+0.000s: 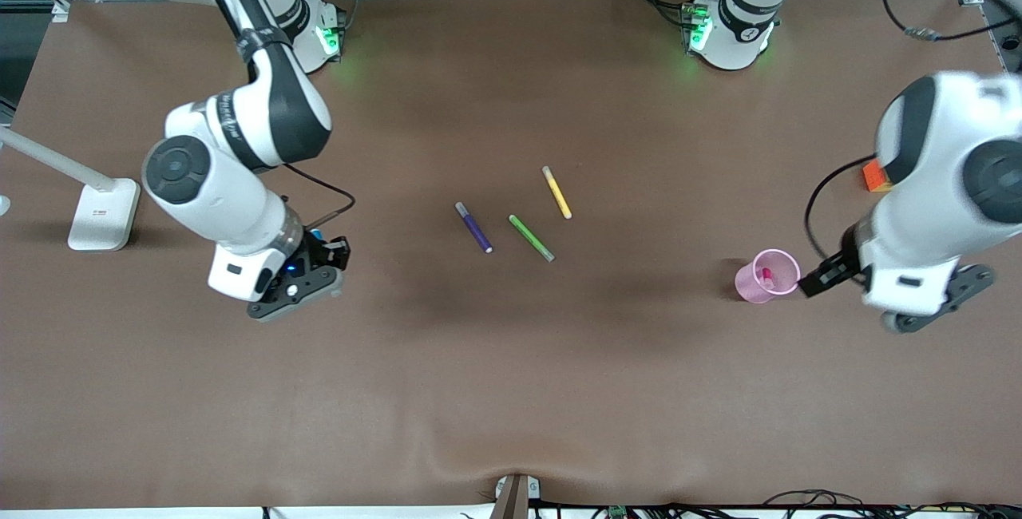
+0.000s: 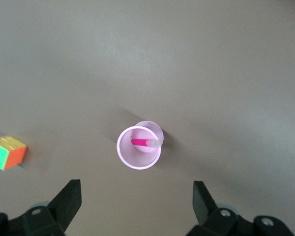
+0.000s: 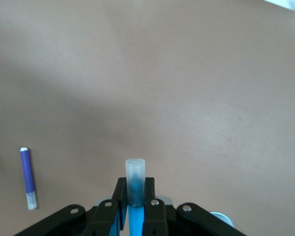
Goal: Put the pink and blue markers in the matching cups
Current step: 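Raise the left gripper while the right gripper carries the blue marker to the cup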
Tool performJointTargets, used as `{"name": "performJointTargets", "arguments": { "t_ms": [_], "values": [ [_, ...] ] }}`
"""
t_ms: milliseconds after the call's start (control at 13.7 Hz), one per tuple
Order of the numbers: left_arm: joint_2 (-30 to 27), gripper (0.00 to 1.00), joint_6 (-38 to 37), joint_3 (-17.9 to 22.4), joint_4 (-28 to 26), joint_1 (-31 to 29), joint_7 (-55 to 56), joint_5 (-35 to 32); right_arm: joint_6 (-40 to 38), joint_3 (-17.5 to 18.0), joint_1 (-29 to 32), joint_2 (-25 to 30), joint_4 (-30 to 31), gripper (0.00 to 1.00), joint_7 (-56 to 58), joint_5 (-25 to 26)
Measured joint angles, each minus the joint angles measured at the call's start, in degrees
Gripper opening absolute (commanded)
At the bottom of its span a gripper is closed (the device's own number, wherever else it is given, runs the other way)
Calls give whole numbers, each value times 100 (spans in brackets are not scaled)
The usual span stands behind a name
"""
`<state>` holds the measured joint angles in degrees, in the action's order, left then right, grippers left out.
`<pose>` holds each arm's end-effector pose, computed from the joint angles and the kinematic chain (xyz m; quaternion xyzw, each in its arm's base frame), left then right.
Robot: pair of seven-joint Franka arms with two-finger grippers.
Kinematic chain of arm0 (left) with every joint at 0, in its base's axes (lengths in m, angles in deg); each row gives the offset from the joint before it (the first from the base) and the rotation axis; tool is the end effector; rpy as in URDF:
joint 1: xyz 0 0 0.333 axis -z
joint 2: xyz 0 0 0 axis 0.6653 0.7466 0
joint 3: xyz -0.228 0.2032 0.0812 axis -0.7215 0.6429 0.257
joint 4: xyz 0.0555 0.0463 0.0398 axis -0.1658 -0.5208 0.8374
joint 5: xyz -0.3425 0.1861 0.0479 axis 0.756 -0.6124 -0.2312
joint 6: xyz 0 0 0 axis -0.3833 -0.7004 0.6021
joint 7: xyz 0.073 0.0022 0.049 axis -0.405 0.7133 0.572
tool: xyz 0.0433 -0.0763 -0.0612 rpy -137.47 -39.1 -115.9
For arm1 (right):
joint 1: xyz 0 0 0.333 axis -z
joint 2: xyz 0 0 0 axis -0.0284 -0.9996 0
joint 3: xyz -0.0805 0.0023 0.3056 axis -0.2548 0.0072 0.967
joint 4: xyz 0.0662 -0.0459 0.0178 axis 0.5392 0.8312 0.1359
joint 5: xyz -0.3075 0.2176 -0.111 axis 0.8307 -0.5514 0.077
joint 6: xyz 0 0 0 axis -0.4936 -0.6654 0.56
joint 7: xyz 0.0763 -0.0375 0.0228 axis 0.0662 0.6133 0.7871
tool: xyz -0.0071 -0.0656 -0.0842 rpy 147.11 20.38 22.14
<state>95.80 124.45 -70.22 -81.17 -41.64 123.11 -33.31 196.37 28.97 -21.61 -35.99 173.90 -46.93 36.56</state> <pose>0.6580 -0.0787 0.5141 -0.9733 -0.2155 -0.0050 0.0782 0.6441 0.2034 0.4253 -0.9708 -0.2318 -0.0513 0.0346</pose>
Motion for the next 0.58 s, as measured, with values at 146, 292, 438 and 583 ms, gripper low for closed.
{"name": "performJointTargets", "arguments": {
  "t_ms": [146, 292, 438, 583],
  "values": [
    [-362, 100, -247, 4, 3, -148, -976, 89, -46, -1, 141, 80, -4, 0, 304, -4],
    [-699, 100, -716, 3, 0, -188, -1608, 109, -152, -2, 259, 171, -3, 0, 653, -28],
    [-987, 100, -1103, -11, -3, -181, -1863, 253, -262, -4, 399, 278, 42, 0, 1054, -170],
    [-1222, 100, -1293, 0, -15, -233, -2031, 547, -351, -12, 636, 389, 174, 0, 1489, -305]
  ]
}}
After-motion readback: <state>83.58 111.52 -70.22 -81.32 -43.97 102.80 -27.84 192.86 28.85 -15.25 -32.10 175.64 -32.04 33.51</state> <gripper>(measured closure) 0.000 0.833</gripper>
